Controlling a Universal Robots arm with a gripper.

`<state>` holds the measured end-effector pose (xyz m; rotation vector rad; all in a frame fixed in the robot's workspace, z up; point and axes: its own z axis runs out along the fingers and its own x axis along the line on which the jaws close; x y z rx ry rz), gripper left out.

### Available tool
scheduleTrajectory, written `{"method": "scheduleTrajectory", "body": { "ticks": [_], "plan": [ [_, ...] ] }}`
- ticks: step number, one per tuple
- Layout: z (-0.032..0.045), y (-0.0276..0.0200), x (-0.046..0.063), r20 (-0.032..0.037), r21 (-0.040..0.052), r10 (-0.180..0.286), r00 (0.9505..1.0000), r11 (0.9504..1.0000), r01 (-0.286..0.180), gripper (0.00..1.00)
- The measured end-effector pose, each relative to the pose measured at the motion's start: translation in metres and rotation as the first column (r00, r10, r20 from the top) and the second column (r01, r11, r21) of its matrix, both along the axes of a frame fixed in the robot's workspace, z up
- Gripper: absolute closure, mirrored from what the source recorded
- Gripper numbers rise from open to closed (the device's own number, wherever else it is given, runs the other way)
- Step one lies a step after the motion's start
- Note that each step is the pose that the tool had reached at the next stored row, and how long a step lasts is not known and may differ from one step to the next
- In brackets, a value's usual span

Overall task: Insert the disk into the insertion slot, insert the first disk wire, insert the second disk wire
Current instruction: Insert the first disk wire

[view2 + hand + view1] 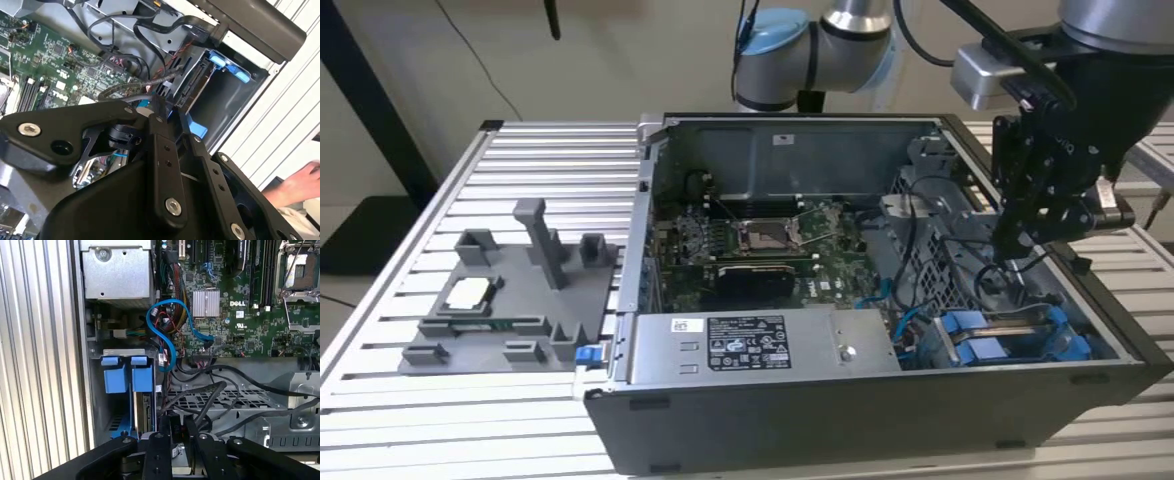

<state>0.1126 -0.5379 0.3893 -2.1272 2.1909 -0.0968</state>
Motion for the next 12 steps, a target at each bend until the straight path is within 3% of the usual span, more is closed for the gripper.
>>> {"method": "scheduleTrajectory", "body": {
  "ticks": [12],
  "plan": [
    [-0.0032, -0.0001, 0.0001, 0.0008, -0.0023, 0.000, 1.0000, 1.0000, 0.000, 0.77]
  ]
}}
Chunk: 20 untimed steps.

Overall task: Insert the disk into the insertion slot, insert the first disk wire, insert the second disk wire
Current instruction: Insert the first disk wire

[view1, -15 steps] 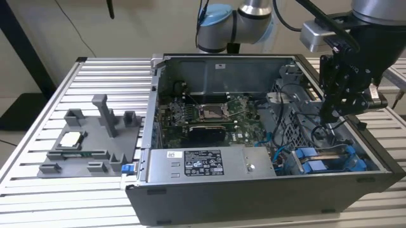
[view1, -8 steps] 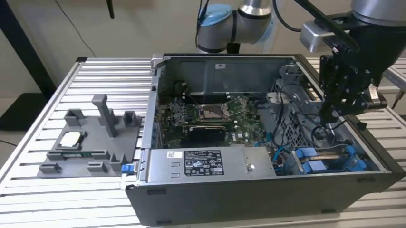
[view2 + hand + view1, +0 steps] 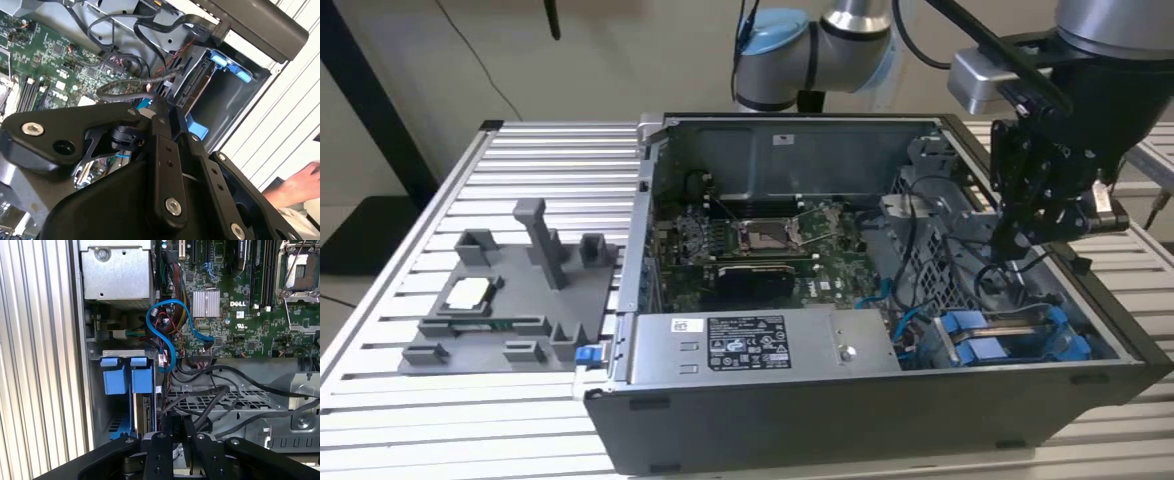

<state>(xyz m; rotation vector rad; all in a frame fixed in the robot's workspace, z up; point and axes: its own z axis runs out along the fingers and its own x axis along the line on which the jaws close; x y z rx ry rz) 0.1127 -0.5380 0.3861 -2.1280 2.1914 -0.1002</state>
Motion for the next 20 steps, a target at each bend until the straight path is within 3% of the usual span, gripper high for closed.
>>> {"method": "scheduleTrajectory", "body": {
  "ticks": [1, 8, 13, 14, 17, 19, 20],
  "plan": [
    [-0.0008, -0.0001, 0.001, -0.0001, -0.0027, 0.000, 1.0000, 1.0000, 0.000, 0.81],
    [-0.0052, -0.0017, 0.015, -0.0002, -0.0113, -0.001, 1.0000, 0.9999, 0.001, 0.81],
    [-0.0055, -0.0018, 0.016, -0.0003, -0.0126, -0.002, 1.0000, 0.9999, 0.002, 0.81],
    [-0.0056, -0.0019, 0.017, -0.0029, -0.0127, -0.003, 1.0000, 0.9999, 0.003, 0.81],
    [-0.0057, -0.0022, 0.021, -0.0508, -0.0130, -0.003, 0.9987, 0.9999, 0.002, 0.81],
    [-0.0064, -0.0035, 0.026, -0.0744, -0.0130, -0.003, 0.9972, 0.9999, 0.002, 0.81],
    [-0.0068, -0.0043, 0.029, -0.0825, -0.0131, -0.003, 0.9966, 0.9999, 0.002, 0.81]
  ]
}}
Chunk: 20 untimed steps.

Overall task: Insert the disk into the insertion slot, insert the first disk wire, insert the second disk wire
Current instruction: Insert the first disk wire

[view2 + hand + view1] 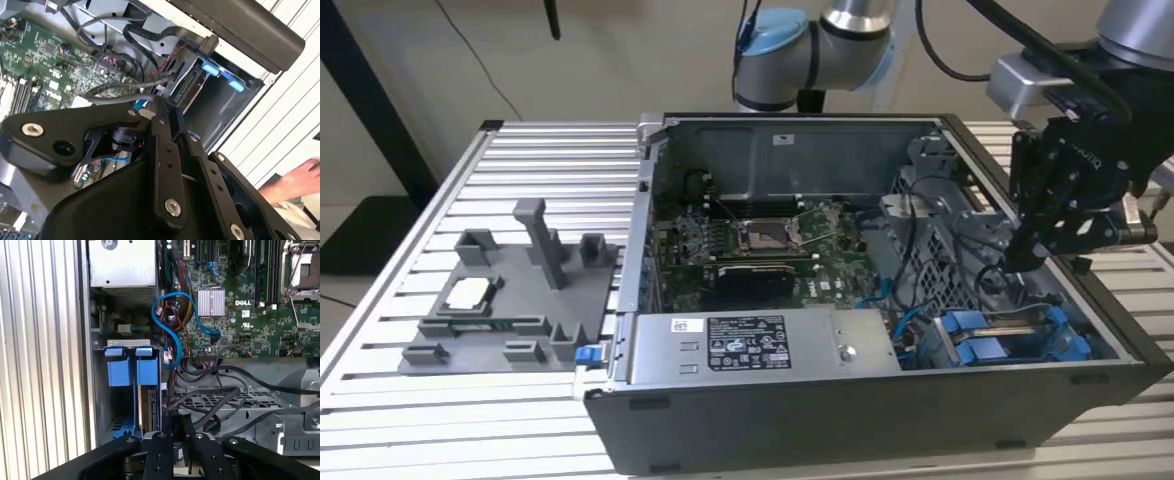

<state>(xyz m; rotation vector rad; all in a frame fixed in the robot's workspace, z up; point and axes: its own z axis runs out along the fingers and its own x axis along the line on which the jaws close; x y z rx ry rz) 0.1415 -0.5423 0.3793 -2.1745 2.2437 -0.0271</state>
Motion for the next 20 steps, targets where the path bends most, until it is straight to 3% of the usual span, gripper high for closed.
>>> {"method": "scheduleTrajectory", "body": {
  "ticks": [3, 7, 10, 16, 20],
  "plan": [
    [-0.0019, -0.0038, 0.008, -0.0202, 0.0002, 0.000, 0.9998, 1.0000, 0.000, 0.81],
    [-0.0053, -0.0086, 0.018, -0.0342, 0.0022, 0.000, 0.9994, 1.0000, 0.000, 0.81],
    [-0.0091, -0.0094, 0.021, -0.0396, 0.0044, 0.000, 0.9992, 1.0000, 0.000, 0.81],
    [-0.0180, -0.0100, 0.021, -0.0436, 0.0044, -0.002, 0.9990, 1.0000, 0.003, 0.81],
    [-0.0216, -0.0149, 0.022, -0.0536, 0.0069, -0.002, 0.9986, 1.0000, 0.003, 0.81]
  ]
}}
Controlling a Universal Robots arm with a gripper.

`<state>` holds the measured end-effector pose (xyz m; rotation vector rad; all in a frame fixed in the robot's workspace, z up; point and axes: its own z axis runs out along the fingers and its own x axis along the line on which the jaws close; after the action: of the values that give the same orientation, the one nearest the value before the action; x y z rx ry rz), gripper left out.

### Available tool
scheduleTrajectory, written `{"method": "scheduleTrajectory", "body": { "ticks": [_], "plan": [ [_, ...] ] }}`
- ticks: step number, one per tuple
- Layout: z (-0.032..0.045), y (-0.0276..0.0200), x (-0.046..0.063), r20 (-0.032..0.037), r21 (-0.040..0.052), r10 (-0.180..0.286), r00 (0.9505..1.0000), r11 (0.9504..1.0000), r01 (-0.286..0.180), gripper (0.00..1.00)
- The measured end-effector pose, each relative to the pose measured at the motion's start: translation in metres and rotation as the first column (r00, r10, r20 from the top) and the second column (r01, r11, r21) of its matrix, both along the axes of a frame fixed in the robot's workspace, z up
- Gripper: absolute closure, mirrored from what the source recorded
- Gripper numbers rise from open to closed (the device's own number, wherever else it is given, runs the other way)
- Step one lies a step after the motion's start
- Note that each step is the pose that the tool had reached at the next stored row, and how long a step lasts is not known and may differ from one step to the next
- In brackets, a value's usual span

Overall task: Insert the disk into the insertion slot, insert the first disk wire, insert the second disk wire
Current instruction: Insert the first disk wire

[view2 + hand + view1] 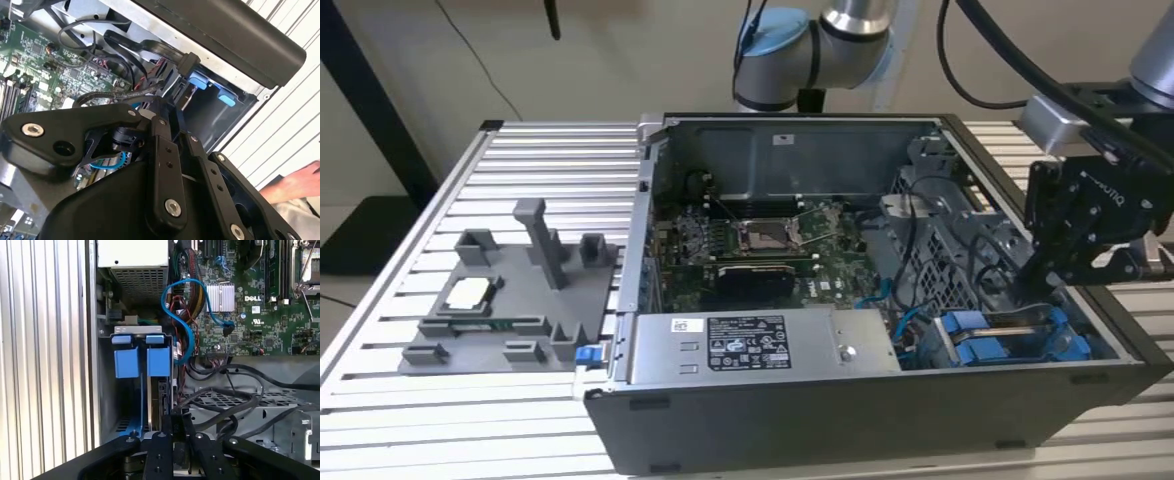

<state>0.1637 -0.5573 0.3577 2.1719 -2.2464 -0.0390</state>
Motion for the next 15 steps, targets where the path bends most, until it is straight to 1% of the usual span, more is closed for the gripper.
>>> {"method": "scheduleTrajectory", "body": {
  "ticks": [2, 4, 8, 9, 13, 15],
  "plan": [
    [-0.0021, -0.0037, 0.001, -0.0040, 0.0025, 0.000, 1.0000, 1.0000, 0.000, 0.81],
    [-0.0042, -0.0061, 0.003, -0.0056, 0.0075, 0.000, 1.0000, 1.0000, 0.000, 0.81],
    [-0.0075, -0.0067, 0.007, -0.0067, 0.0213, 0.000, 1.0000, 0.9998, 0.000, 0.81],
    [-0.0085, -0.0067, 0.007, -0.0080, 0.0237, 0.000, 1.0000, 0.9997, 0.000, 0.81],
    [-0.0119, -0.0067, 0.009, -0.0201, 0.0262, 0.000, 0.9998, 0.9997, 0.000, 0.81],
    [-0.0135, -0.0076, 0.011, -0.0282, 0.0272, 0.000, 0.9996, 0.9996, 0.001, 0.81]
  ]
}}
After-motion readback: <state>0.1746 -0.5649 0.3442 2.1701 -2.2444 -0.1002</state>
